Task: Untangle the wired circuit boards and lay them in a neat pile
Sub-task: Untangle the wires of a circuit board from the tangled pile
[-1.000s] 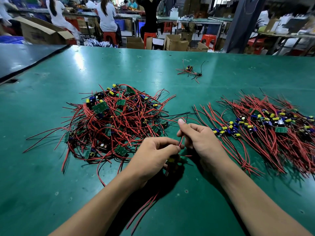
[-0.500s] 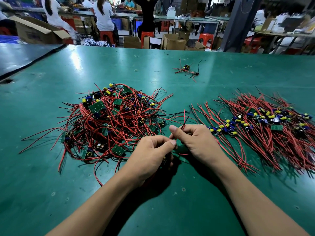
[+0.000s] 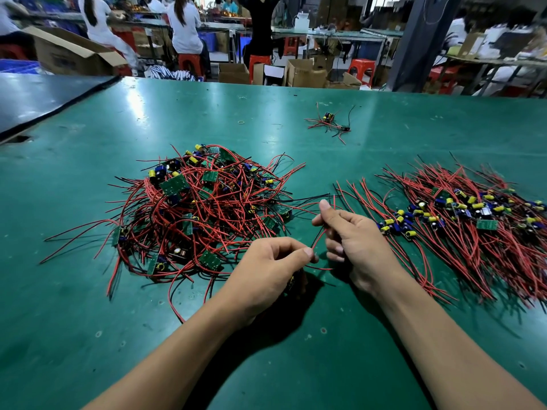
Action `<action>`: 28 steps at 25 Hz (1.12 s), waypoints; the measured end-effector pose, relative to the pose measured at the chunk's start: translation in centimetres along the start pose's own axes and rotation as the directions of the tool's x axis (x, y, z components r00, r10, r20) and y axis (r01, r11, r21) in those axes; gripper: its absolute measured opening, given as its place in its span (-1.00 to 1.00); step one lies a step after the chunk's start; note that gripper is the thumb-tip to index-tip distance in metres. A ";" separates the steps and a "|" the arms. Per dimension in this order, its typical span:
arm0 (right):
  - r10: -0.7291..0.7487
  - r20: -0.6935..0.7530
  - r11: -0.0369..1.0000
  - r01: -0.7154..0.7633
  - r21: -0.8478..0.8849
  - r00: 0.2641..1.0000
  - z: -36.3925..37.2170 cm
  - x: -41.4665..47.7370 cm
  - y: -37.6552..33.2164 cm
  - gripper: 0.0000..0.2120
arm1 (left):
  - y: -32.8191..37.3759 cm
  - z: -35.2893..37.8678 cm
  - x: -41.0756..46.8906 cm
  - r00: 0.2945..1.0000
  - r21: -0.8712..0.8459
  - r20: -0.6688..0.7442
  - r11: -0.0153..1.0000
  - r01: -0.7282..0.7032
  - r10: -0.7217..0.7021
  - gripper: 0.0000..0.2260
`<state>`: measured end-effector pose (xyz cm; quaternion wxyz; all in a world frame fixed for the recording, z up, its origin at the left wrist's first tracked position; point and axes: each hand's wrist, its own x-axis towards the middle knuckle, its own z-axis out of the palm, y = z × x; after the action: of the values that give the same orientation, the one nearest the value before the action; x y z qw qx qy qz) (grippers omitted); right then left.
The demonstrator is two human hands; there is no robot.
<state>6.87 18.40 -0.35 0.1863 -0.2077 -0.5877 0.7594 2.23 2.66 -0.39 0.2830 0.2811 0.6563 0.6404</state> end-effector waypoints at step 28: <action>-0.501 -0.084 0.762 0.393 -0.515 0.861 -0.5 0.3 0.0 -0.62 | 0.6 -0.2 0.2 0.992 -0.189 0.082 0.975 0.115 -0.101 -0.77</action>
<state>6.88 18.97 -0.54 0.3683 -0.1817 -0.7659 0.4948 1.91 2.69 0.22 0.3666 0.2392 0.5948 0.6743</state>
